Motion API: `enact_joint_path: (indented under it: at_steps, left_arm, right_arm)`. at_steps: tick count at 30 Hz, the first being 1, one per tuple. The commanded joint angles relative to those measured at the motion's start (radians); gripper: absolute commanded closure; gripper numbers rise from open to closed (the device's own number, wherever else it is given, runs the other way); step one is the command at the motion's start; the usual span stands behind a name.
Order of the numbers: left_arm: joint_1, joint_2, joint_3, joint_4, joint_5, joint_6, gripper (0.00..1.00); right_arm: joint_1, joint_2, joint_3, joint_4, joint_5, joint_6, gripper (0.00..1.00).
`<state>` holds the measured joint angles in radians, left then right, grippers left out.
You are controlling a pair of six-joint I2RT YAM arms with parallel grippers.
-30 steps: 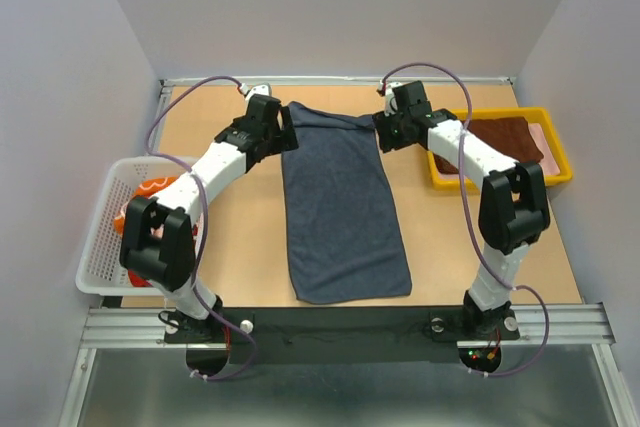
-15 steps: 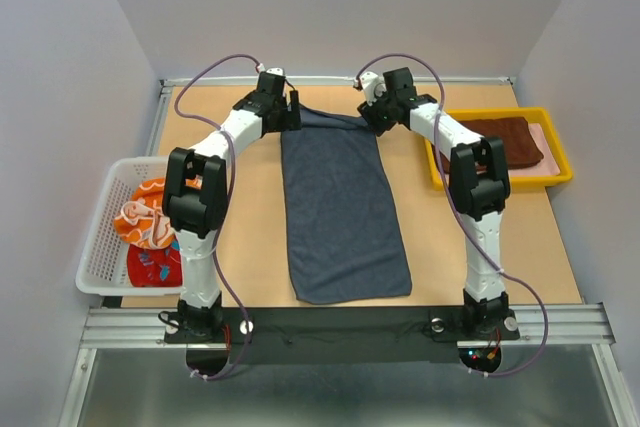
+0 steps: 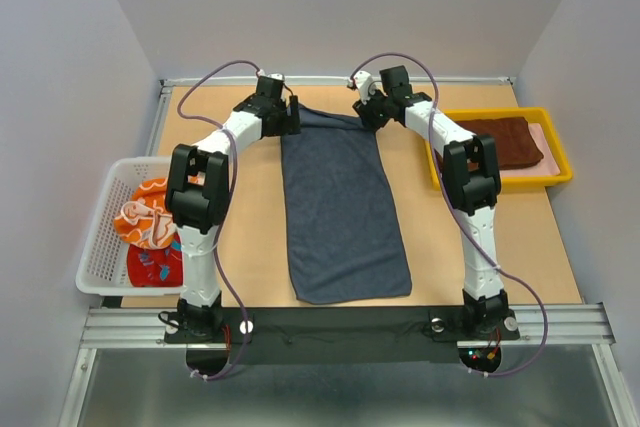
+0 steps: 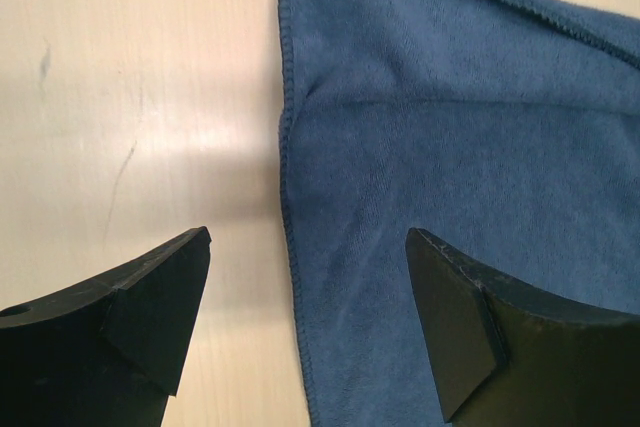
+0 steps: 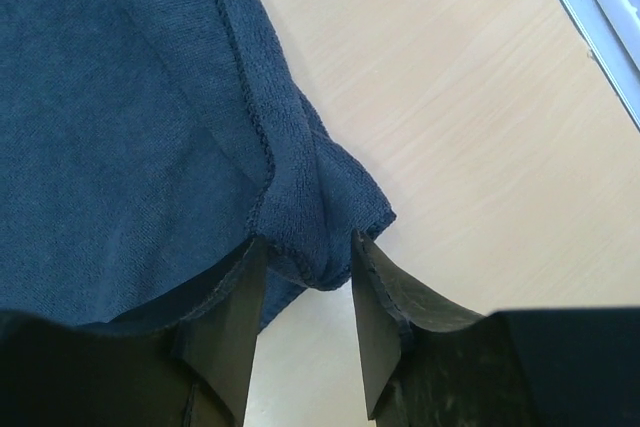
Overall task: Fold and stack the towels
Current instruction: Flatten out the crumpled towel
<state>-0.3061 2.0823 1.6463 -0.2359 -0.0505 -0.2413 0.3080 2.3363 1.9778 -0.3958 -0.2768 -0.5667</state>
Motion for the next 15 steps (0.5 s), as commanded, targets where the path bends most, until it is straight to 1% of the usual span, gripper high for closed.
enact_joint_path:
  at_steps: [1,4,8,15]
  left_arm:
    - [-0.005,-0.092,-0.043,-0.012,0.026,-0.042,0.1]
    - [-0.014,-0.122,-0.081,-0.023,0.034,-0.061,0.1]
    - [-0.037,-0.177,-0.135,-0.028,0.046,-0.087,0.1]
    - [-0.079,-0.229,-0.207,-0.031,0.046,-0.087,0.1]
  right_arm:
    - [-0.003,-0.034,0.0,0.026,-0.053,-0.022,0.55]
    - [-0.003,-0.034,-0.008,0.025,-0.052,-0.03,0.55]
    - [-0.003,-0.026,-0.017,0.025,-0.052,-0.038,0.49]
    - [-0.003,-0.025,-0.025,0.02,-0.059,-0.053,0.45]
